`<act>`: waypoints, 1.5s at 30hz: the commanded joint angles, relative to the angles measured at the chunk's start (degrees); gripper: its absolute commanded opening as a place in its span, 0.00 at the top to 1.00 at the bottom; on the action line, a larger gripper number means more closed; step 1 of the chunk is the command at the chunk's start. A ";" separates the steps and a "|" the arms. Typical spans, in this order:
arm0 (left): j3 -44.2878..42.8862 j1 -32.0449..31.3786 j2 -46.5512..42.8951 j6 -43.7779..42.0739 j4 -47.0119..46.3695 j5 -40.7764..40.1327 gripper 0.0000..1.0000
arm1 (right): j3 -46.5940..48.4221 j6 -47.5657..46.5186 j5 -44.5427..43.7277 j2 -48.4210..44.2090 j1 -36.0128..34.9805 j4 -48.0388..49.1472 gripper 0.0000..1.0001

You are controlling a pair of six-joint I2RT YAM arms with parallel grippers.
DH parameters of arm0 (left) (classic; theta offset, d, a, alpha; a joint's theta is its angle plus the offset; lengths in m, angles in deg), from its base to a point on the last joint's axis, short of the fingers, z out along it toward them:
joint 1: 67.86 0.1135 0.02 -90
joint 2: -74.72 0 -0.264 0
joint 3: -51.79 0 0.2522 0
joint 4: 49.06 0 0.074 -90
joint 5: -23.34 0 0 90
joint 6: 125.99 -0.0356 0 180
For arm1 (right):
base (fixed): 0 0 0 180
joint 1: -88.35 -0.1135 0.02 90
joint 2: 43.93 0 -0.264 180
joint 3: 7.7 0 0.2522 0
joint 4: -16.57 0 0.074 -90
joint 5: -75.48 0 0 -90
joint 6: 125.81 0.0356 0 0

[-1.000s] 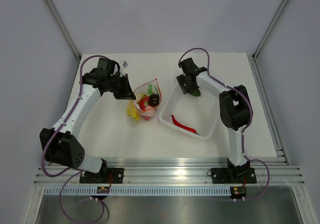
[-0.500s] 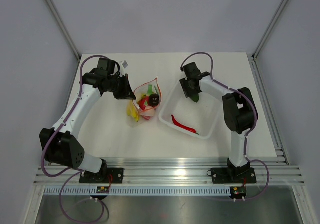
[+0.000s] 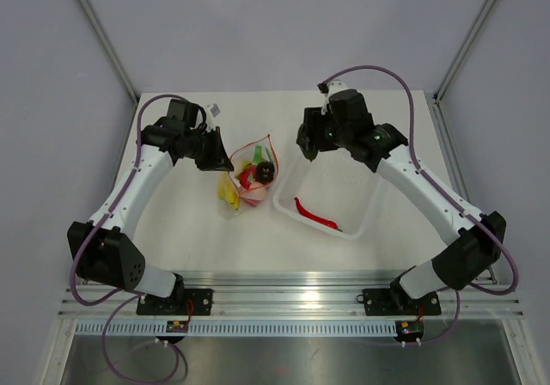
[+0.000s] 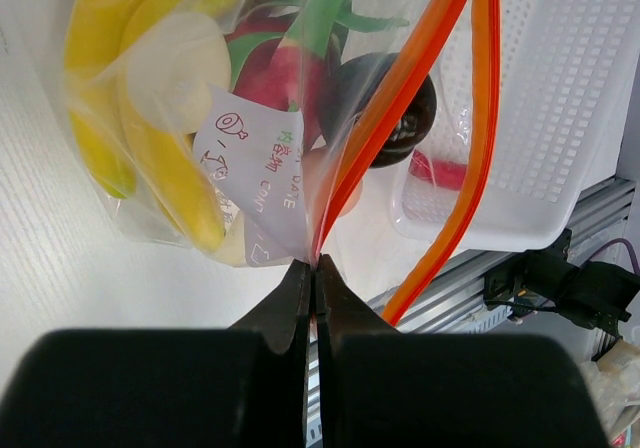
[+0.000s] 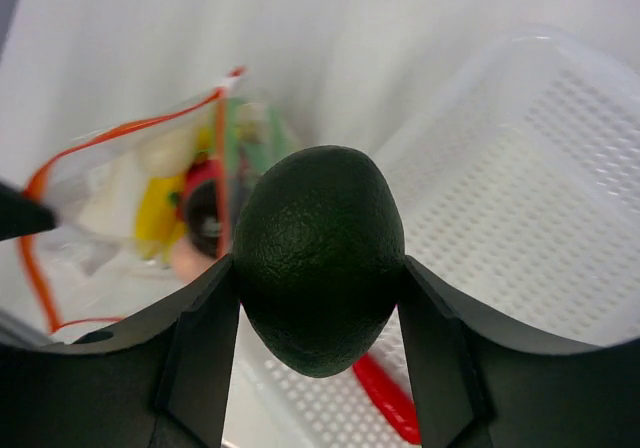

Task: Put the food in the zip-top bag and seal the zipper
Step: Place the fake fruit in the zipper food storage bag, then pick up the fake fruit from the bin.

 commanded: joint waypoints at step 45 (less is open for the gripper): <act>-3.22 -0.19 -2.83 -0.32 -0.14 1.39 1.00 | -16.44 -5.29 5.29 5.01 -4.50 -10.91 0.31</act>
